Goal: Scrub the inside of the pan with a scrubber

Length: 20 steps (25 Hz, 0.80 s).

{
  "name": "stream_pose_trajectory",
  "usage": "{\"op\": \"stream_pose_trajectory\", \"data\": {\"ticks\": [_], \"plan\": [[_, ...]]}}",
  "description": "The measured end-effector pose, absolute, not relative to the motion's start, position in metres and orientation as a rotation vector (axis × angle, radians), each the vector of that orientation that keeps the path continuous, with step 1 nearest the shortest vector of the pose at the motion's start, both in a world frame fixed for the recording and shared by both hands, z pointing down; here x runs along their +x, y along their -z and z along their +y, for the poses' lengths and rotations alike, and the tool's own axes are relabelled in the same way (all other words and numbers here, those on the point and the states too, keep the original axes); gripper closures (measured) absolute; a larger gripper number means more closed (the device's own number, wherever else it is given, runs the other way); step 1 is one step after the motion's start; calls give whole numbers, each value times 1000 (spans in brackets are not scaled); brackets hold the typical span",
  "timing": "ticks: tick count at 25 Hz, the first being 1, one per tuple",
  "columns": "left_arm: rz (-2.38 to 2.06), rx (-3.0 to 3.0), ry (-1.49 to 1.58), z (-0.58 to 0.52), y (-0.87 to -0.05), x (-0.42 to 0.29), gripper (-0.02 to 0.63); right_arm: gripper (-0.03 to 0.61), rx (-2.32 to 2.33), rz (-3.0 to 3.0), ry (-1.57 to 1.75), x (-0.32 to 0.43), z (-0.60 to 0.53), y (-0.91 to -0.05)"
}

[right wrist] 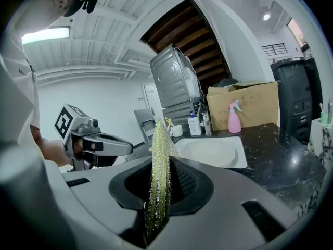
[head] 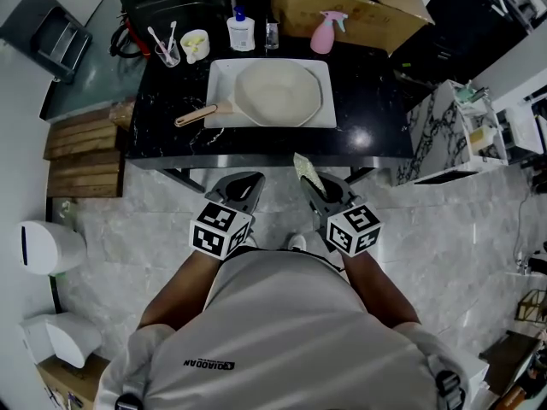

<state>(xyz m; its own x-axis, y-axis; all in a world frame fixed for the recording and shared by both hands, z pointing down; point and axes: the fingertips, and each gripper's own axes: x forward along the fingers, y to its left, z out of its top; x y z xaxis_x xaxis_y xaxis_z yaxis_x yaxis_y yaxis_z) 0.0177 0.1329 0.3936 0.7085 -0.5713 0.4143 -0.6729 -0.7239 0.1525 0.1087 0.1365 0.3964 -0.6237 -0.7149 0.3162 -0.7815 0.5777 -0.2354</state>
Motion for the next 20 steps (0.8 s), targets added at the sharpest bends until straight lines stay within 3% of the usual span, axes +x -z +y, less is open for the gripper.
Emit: {"op": "stream_pose_trajectory", "data": {"ticks": [20], "plan": [[-992,2636,-492,133,-389,15,598,499,1259,-2636,-552,109,136,-397]]}}
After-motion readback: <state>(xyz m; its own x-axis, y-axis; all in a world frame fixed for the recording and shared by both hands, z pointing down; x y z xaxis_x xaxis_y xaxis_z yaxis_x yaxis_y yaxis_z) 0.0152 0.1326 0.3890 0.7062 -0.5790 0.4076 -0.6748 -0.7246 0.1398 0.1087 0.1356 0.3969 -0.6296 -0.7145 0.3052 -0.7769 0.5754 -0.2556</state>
